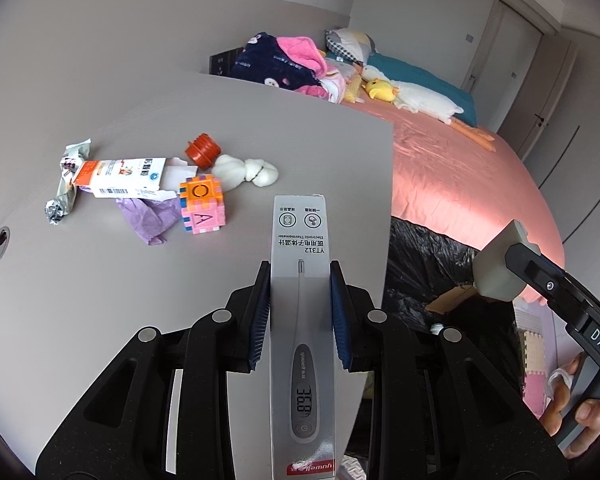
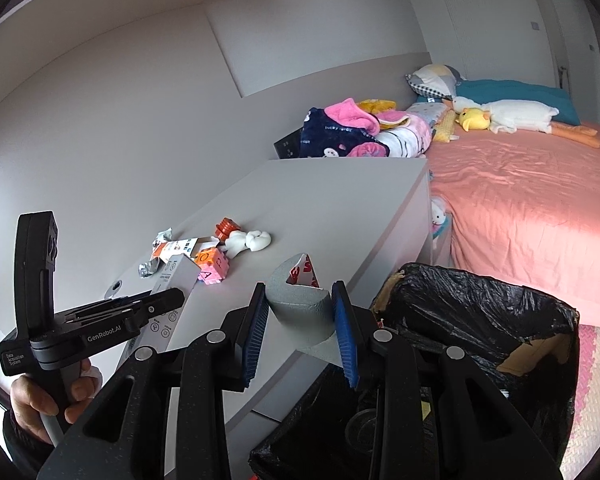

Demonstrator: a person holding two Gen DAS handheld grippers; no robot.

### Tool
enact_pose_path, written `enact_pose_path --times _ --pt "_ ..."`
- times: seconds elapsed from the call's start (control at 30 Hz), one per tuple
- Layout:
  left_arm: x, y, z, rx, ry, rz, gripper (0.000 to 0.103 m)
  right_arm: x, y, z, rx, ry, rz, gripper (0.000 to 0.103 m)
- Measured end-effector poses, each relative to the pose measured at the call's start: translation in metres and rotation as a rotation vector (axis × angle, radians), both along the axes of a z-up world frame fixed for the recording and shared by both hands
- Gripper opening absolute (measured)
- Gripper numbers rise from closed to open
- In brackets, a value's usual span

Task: Collect trash
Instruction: 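Carry the thermometer box and grey block over the trash bag and open both tools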

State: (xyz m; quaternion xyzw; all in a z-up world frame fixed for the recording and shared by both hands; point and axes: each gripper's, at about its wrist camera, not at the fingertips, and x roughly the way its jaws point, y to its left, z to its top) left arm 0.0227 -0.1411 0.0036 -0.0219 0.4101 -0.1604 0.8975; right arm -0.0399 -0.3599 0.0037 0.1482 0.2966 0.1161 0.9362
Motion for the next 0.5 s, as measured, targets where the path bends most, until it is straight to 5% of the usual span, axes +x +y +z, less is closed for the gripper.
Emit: enact_pose_path --times 0.5 --pt "-0.009 -0.073 0.000 -0.020 0.010 -0.126 0.028 -0.027 -0.057 0.004 0.013 -0.020 -0.099 0.034"
